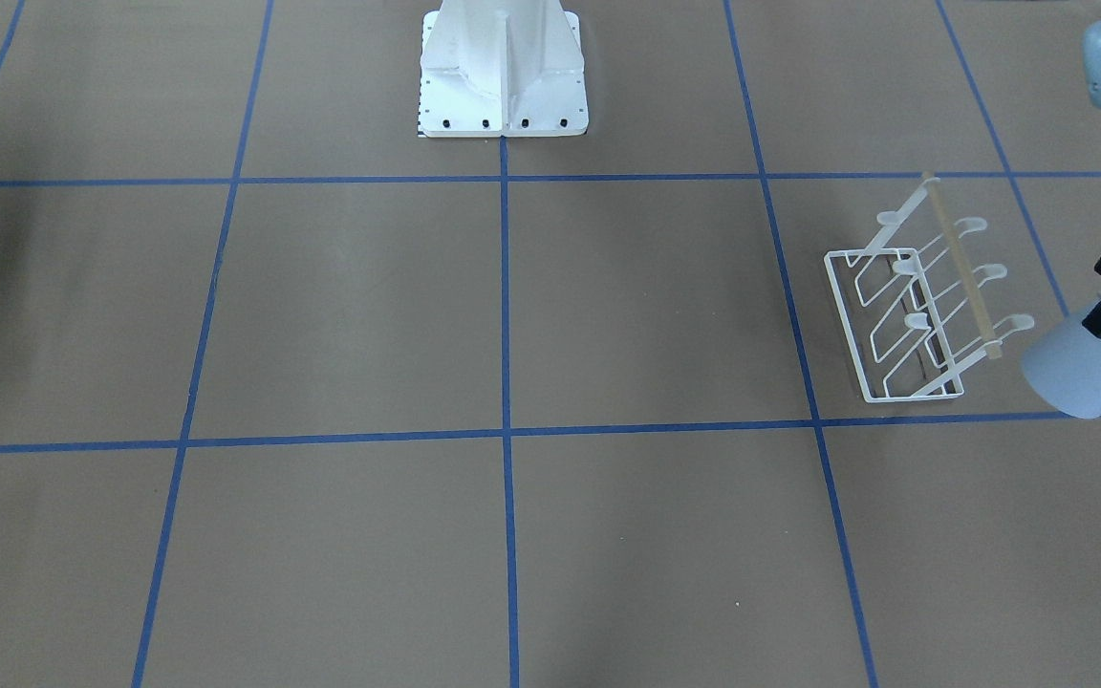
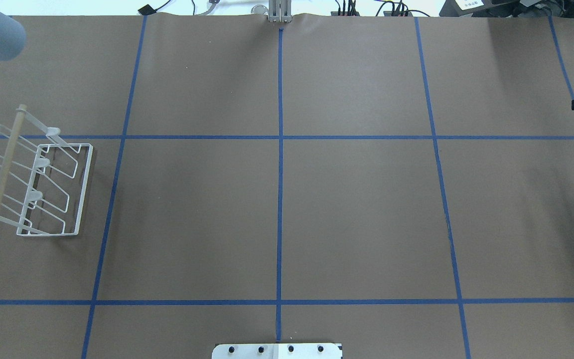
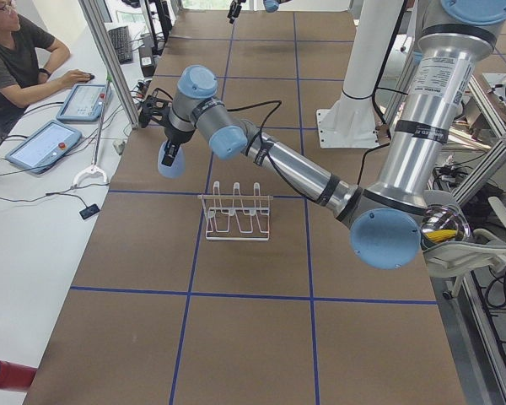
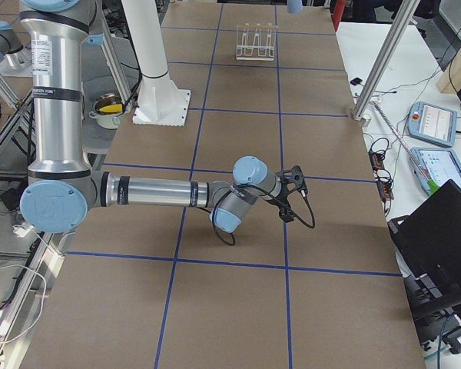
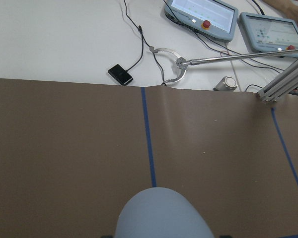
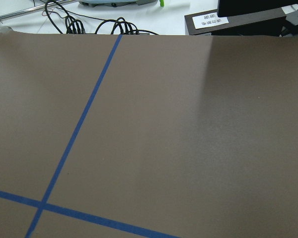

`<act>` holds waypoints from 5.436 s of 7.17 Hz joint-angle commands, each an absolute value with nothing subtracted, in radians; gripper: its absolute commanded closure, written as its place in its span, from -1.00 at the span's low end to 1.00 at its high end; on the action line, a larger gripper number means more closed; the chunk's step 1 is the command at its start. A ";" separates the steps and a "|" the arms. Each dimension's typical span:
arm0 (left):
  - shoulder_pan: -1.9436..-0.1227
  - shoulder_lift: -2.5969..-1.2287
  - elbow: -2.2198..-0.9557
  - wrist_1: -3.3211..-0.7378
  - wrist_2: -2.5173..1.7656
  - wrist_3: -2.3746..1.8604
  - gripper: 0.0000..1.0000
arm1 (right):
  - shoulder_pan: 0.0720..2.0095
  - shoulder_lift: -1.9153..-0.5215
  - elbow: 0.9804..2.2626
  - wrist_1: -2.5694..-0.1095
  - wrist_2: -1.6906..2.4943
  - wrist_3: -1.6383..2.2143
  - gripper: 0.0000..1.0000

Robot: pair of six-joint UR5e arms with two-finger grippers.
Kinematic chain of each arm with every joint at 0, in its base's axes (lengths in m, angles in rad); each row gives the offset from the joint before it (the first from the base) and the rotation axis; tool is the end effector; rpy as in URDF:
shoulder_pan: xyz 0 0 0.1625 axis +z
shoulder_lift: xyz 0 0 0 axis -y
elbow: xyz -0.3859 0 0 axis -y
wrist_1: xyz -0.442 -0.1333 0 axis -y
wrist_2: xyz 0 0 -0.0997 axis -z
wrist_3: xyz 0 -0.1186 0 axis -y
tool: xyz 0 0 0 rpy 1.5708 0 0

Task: Hang cup on cup holder

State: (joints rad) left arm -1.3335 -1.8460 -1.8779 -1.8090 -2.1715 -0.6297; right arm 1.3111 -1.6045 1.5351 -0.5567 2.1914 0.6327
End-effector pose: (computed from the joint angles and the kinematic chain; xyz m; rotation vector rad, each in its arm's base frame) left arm 0.0798 -0.6120 0.2846 0.4827 0.8460 -0.1146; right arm -0.0828 -0.5621 0.5546 0.5742 -0.9076 0.0435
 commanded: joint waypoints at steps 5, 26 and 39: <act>-1.235 -1.980 -1.895 -1.266 -2.288 -0.552 1.00 | 1.406 -1.505 1.549 -1.044 2.385 0.358 -1.00; -1.072 -1.934 -1.747 -1.371 -2.227 -0.560 0.83 | 1.394 -1.503 1.566 -1.097 2.395 0.347 -1.00; -1.400 -1.685 -1.855 -1.394 -2.313 -0.113 -0.96 | 1.419 -1.509 1.885 -1.685 2.238 0.126 -1.00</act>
